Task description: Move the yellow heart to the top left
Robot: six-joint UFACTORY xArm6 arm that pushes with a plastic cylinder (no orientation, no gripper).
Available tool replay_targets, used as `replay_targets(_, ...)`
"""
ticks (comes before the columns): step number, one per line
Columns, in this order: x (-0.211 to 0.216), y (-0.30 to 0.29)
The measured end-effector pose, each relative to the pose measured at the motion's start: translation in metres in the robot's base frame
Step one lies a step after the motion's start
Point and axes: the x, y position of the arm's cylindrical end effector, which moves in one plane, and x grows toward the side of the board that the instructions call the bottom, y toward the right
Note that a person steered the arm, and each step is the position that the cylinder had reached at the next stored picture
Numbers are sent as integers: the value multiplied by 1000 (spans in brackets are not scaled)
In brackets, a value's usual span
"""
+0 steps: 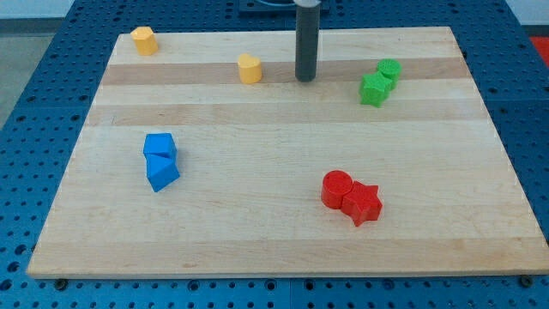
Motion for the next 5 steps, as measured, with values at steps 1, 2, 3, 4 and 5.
replay_targets(1,4,-20)
replay_targets(2,-2,-58)
replay_targets(3,-2,-69)
replay_targets(4,-2,-70)
replay_targets(5,-9,-82)
